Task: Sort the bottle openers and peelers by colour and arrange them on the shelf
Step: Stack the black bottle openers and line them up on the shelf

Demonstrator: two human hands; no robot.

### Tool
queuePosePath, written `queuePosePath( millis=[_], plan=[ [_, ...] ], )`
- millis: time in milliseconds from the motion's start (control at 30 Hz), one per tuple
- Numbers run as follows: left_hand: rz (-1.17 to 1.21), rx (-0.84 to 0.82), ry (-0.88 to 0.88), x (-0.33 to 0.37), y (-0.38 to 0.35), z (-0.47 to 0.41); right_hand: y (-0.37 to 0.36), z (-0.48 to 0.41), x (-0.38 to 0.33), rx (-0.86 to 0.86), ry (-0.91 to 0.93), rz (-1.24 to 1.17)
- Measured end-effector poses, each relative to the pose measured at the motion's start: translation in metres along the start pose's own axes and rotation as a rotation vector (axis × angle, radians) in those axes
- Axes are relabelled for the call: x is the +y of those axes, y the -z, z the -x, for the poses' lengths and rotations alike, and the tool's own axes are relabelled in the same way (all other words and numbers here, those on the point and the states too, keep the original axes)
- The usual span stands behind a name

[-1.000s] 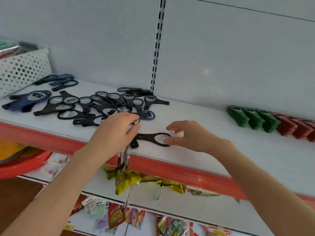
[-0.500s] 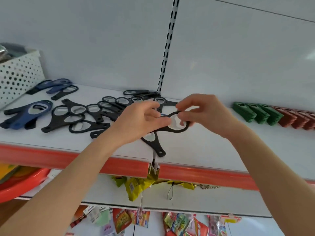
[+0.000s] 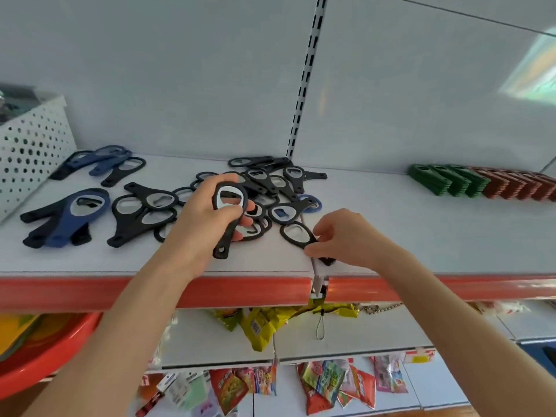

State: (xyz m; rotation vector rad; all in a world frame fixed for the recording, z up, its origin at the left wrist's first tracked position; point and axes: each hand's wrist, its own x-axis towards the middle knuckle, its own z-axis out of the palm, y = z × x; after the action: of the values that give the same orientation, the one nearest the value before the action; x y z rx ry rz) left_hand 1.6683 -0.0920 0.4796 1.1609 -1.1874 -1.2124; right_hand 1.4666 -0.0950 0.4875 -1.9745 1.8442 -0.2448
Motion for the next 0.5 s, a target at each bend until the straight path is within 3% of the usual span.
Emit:
queuePosePath(
  millis=[100, 233, 300, 433, 500],
  plan=[
    [0.137, 0.061, 0.06, -0.002, 0.0, 0.0, 0.014, 0.012, -0.002, 0.07, -0.032, -0.203],
    [0.273, -0.019, 0.112, 0.001, -0.022, 0.003, 0.016, 0.022, -0.03, 0.192, 0.12, -0.495],
    [0.306, -0.037, 0.106, 0.001, -0.034, 0.003, 0.003, 0.021, -0.046, 0.195, 0.195, -0.483],
    [0.363, 0.089, 0.089, 0.003, -0.033, -0.007, -0.001, -0.004, -0.034, 0.261, 0.242, -0.456],
    [0.464, 0.107, 0.116, 0.005, -0.027, -0.011, 0.006, -0.025, -0.016, 0.257, 0.214, -0.238]
  ],
)
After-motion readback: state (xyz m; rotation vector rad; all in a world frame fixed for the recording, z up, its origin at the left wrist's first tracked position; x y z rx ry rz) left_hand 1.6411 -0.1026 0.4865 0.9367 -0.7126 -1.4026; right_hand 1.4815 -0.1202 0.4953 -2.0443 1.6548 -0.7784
